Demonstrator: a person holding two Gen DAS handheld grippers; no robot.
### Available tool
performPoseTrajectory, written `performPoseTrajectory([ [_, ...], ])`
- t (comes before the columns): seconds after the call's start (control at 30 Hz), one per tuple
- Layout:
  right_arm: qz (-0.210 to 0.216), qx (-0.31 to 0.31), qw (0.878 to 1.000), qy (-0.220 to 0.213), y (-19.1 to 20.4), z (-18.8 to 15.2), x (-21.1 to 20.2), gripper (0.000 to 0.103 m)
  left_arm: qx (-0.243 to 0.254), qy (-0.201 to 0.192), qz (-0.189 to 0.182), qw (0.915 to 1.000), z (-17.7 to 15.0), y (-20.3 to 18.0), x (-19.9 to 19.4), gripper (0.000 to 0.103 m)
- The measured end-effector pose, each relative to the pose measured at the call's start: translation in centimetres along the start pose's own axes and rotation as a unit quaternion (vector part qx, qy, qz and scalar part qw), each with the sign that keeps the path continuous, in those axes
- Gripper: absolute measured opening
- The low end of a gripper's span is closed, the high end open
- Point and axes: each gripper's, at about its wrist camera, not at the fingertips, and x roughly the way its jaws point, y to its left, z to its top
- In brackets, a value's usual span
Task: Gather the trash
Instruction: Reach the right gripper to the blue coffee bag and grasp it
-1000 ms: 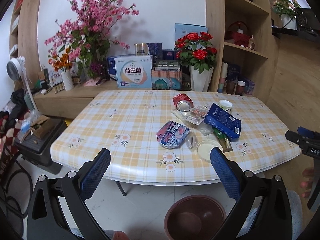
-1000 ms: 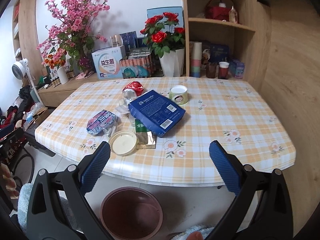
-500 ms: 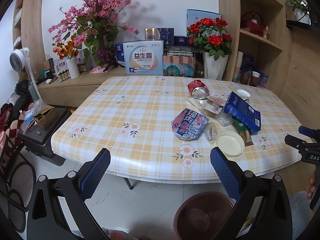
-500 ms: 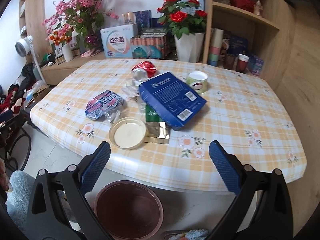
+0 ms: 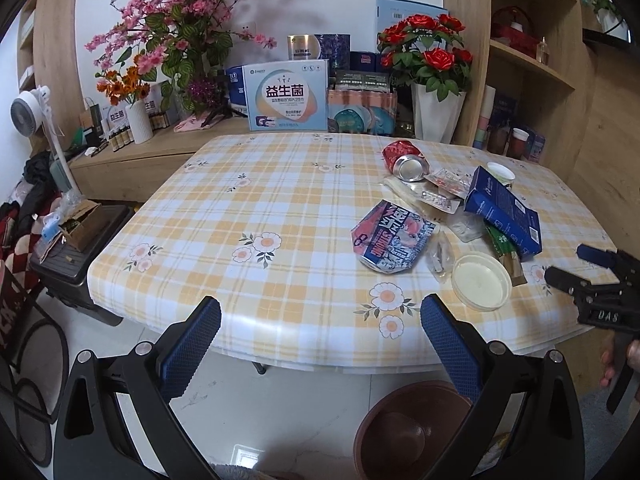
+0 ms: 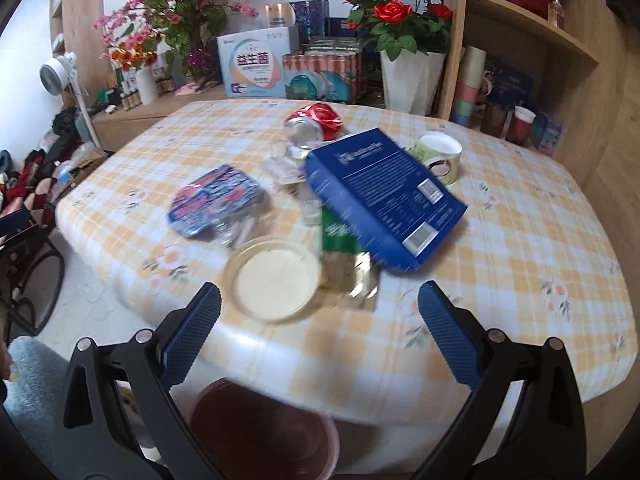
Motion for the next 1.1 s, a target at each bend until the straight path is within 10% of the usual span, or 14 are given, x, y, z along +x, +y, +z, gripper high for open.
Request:
performPoseTrajectory([
  [0.6, -0.087, -0.062, 0.991, 0.076, 0.1, 7.0, 14.8, 0.088, 0.007, 0.010, -0.020, 0.9997, 3.4, -1.8, 6.9, 0.098],
  [1.1, -0.011, 0.061, 0.998, 0.015, -7.7, 9.6, 5.7, 0.038, 0.013, 0.007, -0.056, 0.9983, 3.7, -4.0, 6.6, 0.098],
])
